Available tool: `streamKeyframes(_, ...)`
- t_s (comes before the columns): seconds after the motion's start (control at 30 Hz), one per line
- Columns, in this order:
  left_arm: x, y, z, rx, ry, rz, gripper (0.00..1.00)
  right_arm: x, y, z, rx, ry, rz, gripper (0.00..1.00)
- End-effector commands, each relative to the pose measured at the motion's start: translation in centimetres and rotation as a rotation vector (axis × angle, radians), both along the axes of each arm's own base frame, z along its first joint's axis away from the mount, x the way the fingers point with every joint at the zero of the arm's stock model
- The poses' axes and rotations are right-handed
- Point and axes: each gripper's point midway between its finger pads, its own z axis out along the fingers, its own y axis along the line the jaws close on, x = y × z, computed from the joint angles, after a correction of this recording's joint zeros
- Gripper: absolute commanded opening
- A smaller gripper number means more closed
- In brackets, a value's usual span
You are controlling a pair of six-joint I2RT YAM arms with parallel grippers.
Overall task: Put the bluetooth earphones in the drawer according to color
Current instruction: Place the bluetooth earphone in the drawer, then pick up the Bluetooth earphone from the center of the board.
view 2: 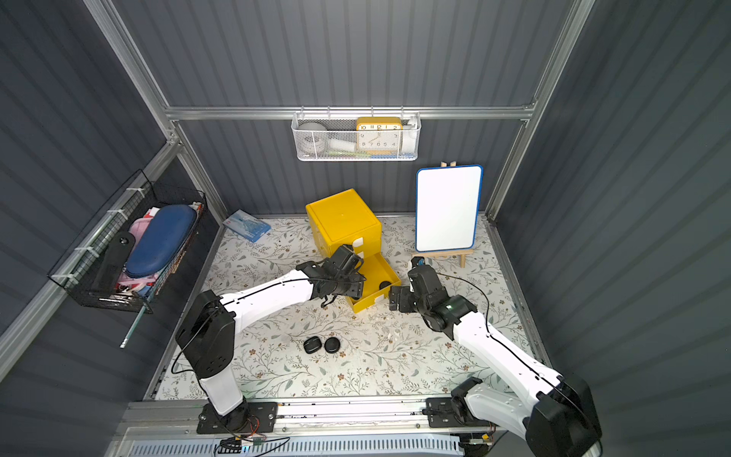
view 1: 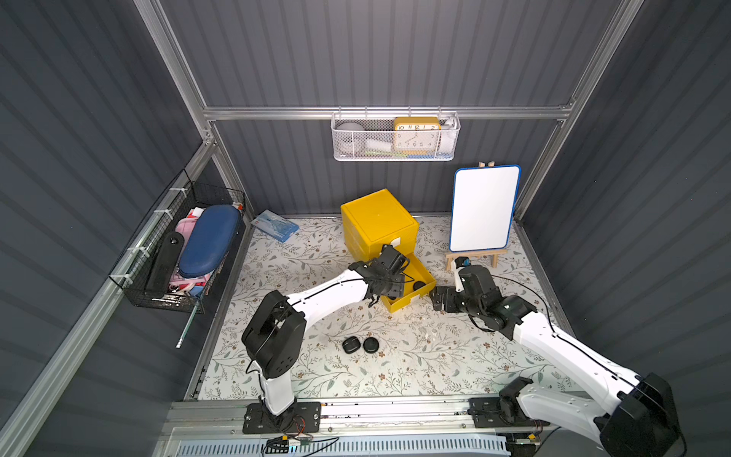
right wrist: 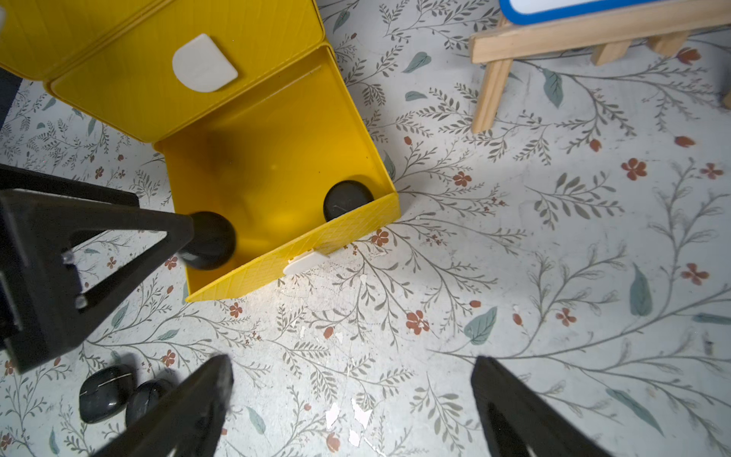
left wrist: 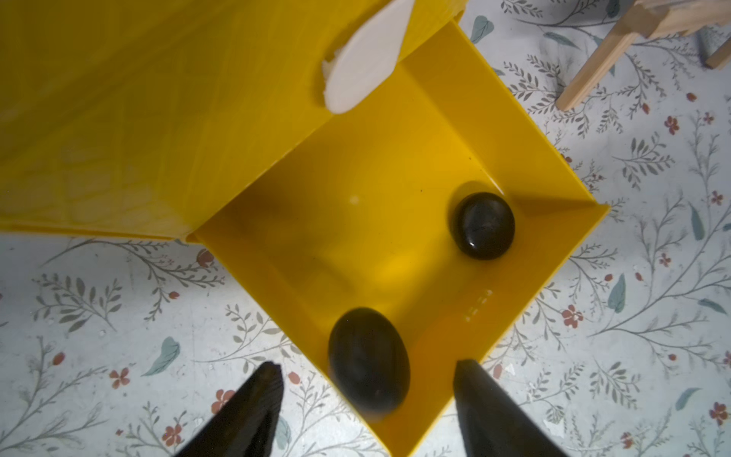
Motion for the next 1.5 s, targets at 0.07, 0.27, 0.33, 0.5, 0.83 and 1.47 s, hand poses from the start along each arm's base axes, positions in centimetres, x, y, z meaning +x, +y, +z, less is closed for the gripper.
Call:
streamKeyframes(0.07, -1.8, 1.6, 1.8, -0.025, -0.011, 0.007, 0.82, -0.3, 0.2, -0.1, 0.022, 0.008, 0.011, 0.99)
streamKeyframes(0.27, -3.5, 3.7, 1.7, -0.033, 0.005, 0.052, 0.89, -0.9, 1.2, 0.0, 0.059, 0.030, 0.058, 0.99)
streamKeyframes(0.33, -4.1, 4.6, 1.3, -0.028, 0.010, 0.068, 0.93, -1.2, 1.5, -0.2, 0.074, 0.044, 0.076, 0.99)
streamKeyframes(0.5, -5.2, 7.0, 0.3, -0.006, 0.018, 0.119, 0.99, -2.0, 3.1, -0.5, 0.136, 0.077, 0.143, 0.99)
streamKeyframes(0.83, -5.4, 11.2, -2.2, -0.027, 0.049, 0.219, 0.99, -4.9, 8.4, -1.7, 0.137, 0.120, 0.359, 0.99)
streamKeyframes(1.47, -5.1, 16.0, -2.6, -0.166, 0.064, 0.353, 0.99, -10.4, 19.3, -8.2, -0.163, 0.252, 0.738, 0.90)
